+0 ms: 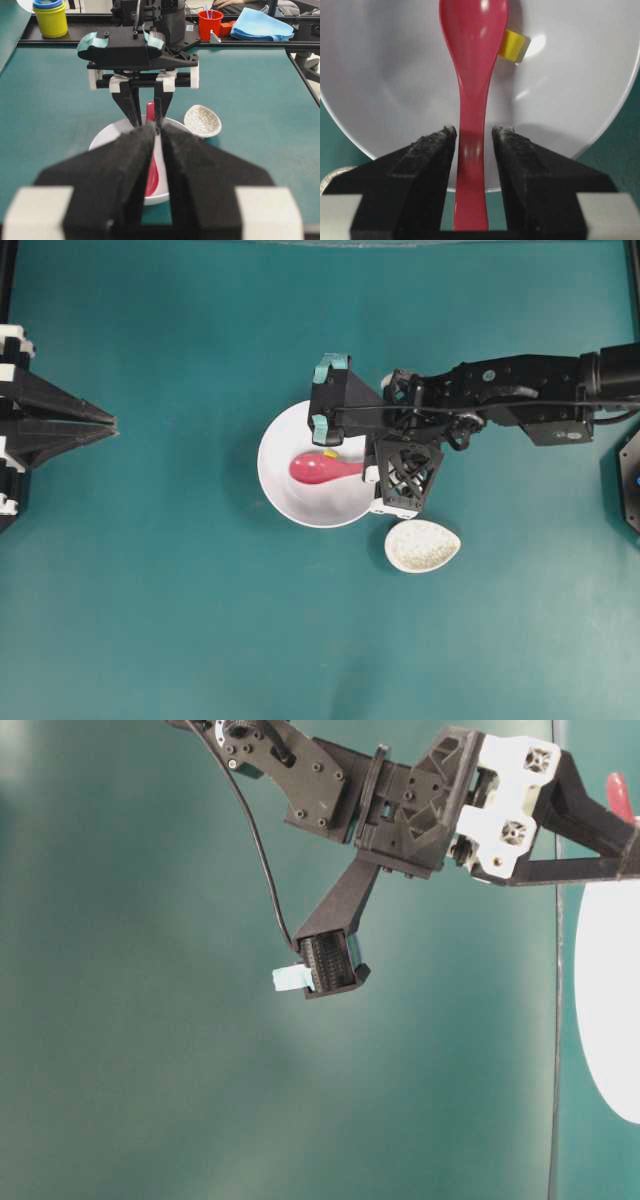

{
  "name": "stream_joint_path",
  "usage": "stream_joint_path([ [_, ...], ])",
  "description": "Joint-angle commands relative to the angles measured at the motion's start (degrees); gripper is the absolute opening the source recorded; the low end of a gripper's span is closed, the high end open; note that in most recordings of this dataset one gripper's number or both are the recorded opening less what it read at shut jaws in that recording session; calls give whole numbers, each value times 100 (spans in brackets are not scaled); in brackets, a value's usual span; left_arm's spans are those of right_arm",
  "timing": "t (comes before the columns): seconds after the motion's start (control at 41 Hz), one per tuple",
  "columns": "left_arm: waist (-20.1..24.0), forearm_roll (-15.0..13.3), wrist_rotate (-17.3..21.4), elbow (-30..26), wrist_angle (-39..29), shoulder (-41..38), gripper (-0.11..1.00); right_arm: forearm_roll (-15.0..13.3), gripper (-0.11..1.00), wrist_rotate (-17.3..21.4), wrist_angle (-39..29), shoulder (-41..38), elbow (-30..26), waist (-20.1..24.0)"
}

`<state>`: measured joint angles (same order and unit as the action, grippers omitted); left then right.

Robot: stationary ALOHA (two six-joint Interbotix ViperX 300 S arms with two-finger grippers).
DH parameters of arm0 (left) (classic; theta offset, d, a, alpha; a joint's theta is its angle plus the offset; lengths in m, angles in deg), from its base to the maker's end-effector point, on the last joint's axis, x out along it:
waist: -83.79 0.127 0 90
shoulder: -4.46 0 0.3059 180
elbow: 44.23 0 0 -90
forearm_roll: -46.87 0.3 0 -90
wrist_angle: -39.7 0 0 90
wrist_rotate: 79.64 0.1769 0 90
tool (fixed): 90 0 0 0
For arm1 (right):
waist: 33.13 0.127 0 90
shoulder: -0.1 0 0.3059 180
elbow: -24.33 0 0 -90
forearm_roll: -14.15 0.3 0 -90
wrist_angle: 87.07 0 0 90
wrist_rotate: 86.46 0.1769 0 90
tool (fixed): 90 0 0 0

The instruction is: Scoop the yellow hexagonal prism block from the bowl with a spoon using the right arm.

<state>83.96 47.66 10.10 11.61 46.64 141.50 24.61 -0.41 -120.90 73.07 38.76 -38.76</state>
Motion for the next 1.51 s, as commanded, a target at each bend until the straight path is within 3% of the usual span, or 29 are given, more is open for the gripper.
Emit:
stream_joint_path([
  [0.0,0,18,-9,-167,62,-26,14,18,40,9,35,202,-44,9],
  [0.341,0,18,-9,-158,44,-26,14,18,23,18,35,202,-44,9],
  [0.975,0,18,-9,-167,62,-26,14,-9,23,18,-26,729,-141,9],
  [1.195,0,18,-9,-167,62,-26,14,-9,23,53,-343,1037,-114,9],
  [1.487,0,18,-9,-167,62,-35,14,-9,23,448,-448,1573,281,18],
])
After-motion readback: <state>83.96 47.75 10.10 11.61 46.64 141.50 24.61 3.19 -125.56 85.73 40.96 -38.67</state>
